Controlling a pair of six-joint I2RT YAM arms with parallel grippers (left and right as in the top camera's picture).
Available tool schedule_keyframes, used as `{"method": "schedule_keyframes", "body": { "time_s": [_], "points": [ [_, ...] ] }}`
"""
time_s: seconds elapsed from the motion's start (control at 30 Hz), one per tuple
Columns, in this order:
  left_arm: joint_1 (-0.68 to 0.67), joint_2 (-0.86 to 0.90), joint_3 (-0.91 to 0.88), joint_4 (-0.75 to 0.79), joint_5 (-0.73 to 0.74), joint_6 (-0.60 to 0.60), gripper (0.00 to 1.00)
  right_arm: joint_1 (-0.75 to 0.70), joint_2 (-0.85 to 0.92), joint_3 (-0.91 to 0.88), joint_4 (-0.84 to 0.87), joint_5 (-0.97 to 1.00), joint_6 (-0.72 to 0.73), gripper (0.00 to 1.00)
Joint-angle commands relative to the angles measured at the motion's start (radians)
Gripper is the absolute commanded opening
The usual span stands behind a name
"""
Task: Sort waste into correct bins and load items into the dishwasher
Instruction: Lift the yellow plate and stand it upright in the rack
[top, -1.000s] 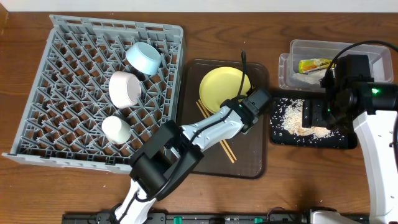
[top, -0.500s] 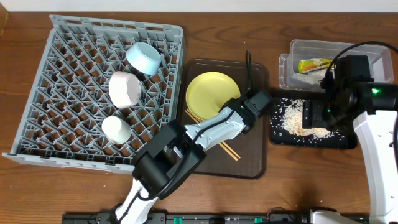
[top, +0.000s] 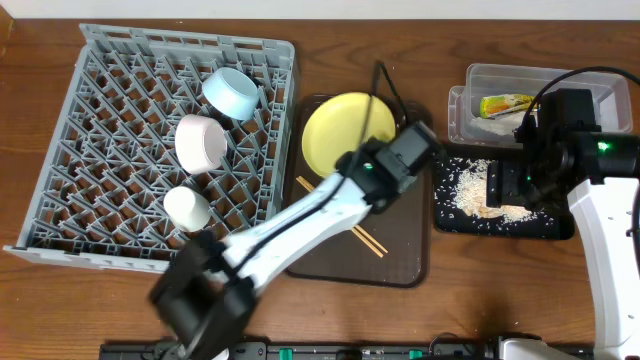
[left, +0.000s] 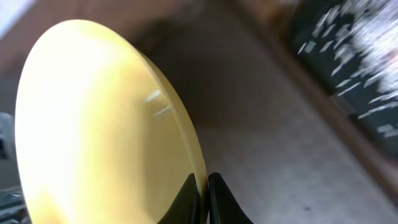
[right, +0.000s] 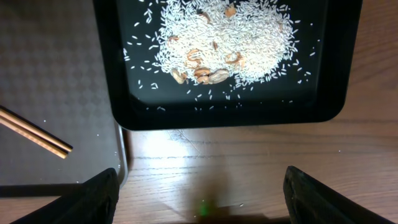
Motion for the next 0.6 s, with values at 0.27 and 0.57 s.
{"method": "schedule_keyframes", "body": {
  "time_s": [0.27,0.57],
  "points": [
    [0.192,-0.229,0.007,-0.011,0.379,-0.027,0.06,-0.018,-0.013,0.017,0.000,0.010,0.015,0.83],
    [0.509,-0.266,0.006,0.000,0.823,-0.141,0.06,-0.018,-0.013,0.017,0.000,0.010,0.015,0.83]
  ]
}}
